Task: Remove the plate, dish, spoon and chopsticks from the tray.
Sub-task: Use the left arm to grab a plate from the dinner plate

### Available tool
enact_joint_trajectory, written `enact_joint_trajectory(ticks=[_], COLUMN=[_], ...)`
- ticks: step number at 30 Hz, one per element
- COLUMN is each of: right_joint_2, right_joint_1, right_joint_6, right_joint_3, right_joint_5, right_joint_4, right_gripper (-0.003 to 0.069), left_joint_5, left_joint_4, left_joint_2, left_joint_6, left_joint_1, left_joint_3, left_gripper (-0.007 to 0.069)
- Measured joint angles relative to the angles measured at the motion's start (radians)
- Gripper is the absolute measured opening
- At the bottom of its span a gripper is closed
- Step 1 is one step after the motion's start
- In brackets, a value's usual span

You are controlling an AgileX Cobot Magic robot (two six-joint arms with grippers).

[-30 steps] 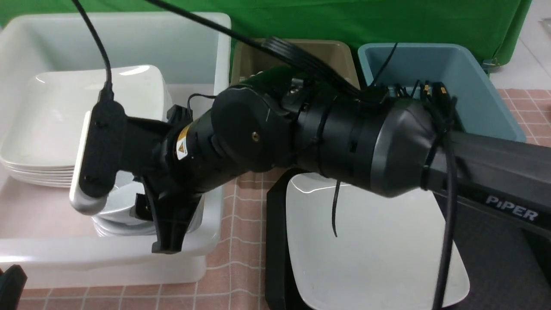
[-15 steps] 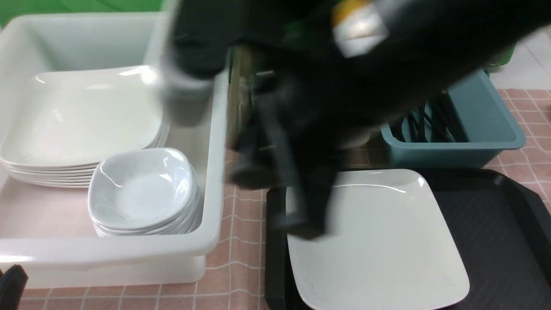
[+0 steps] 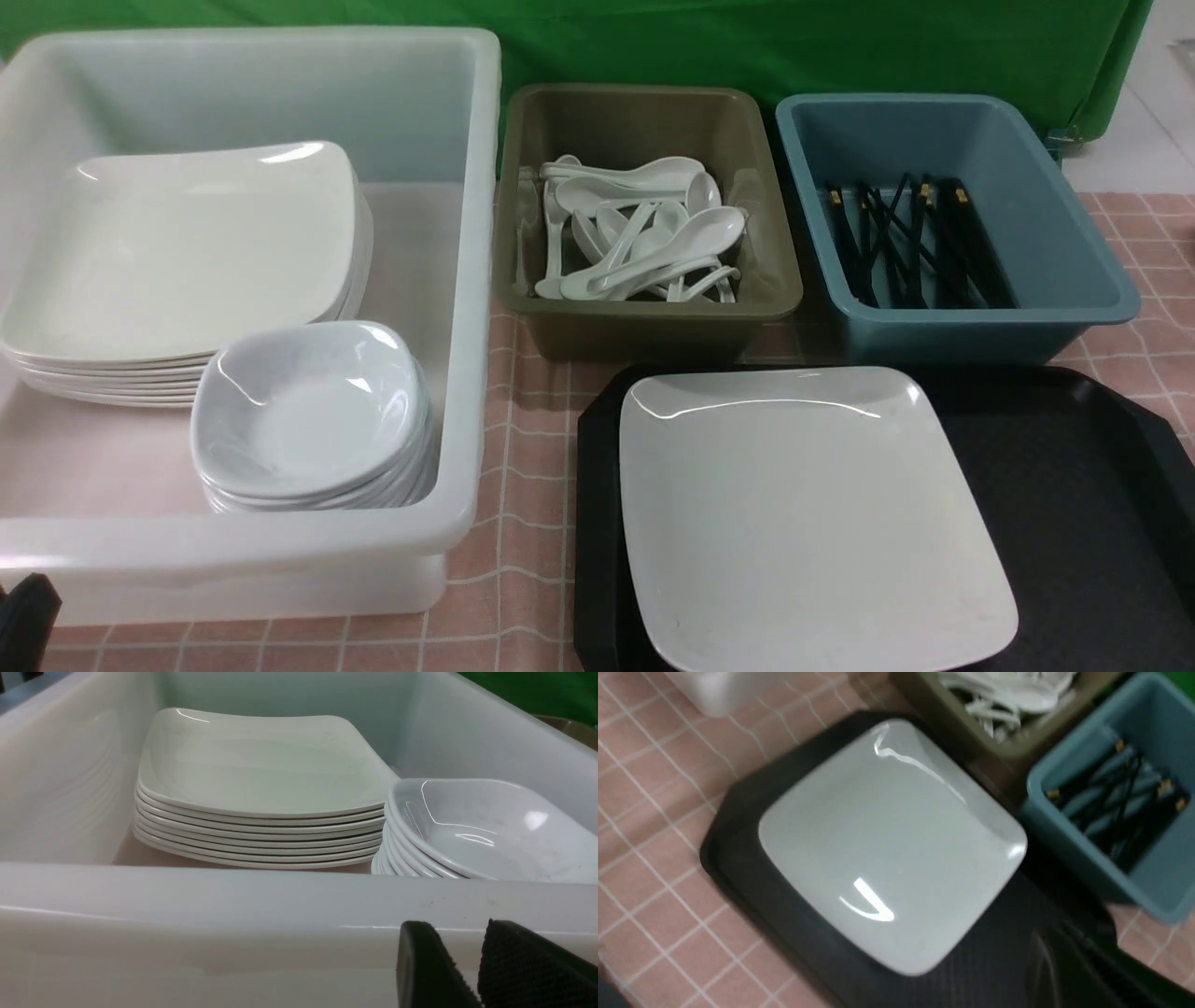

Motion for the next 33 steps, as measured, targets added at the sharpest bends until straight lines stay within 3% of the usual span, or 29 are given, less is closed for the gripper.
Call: enact_joint_trajectory(ticks=[3, 6, 11, 14, 20, 24, 25, 26, 27, 28, 29, 33], right_joint_2=[-0.127, -0.273, -0.437, -0.481, -0.490, -0.490, -0.490, -0.490, -0.490, -0.490, -0.490, -0.490], right_joint_1=[-0.046, -0.065, -0.070, -0.070, -0.070, -0.070, -0.070, -0.070, -0.070, -0.070, -0.070, -0.070], right_joint_6=[0.081, 0.236, 0.444, 0.504, 0.497, 0.405, 0.403, 0.393, 0.390, 0.386, 0.381, 0.380], right_joint_3=[0.182, 0.427, 0.807, 0.898, 0.894, 0.863, 0.862, 0.858, 0.858, 0.857, 0.857, 0.857], right_joint_5=[-0.020, -0.151, -0.410, -0.469, -0.517, -0.521, -0.521, -0.522, -0.522, -0.521, -0.517, -0.504], right_joint_4=[0.001, 0.024, 0.119, 0.154, 0.157, 0.153, 0.152, 0.133, 0.131, 0.115, 0.088, 0.043], right_gripper=[0.0030, 0.0030, 0.0030, 0.0030, 0.0030, 0.0030, 0.0030, 0.0030, 0.0030, 0.0030, 0.0030, 0.0030], left_joint_5=[-0.002, -0.063, -0.258, -0.329, -0.440, -0.208, -0.174, -0.026, -0.026, 0.072, 0.249, 0.596], left_joint_4=[0.011, -0.049, -0.461, -0.607, -0.637, -0.439, -0.422, -0.380, -0.380, -0.376, -0.415, -0.592], left_joint_2=[0.000, 0.000, 0.000, 0.000, 0.000, 0.012, 0.016, 0.067, 0.075, 0.114, 0.228, 0.516], left_joint_6=[0.002, -0.041, -0.266, -0.373, -0.521, -0.592, -0.592, -0.542, -0.531, -0.479, -0.307, 0.008], left_joint_1=[0.000, 0.000, 0.000, 0.000, 0.000, 0.000, 0.000, 0.000, 0.000, 0.000, 0.000, 0.000], left_joint_3=[0.000, 0.000, 0.000, 0.000, 0.000, -0.197, -0.212, -0.341, -0.358, -0.426, -0.581, -0.867], left_gripper=[0.0179, 0.0183, 0.0186, 0.0188, 0.0188, 0.0118, 0.0113, 0.0064, 0.0058, 0.0036, 0.0008, -0.0006])
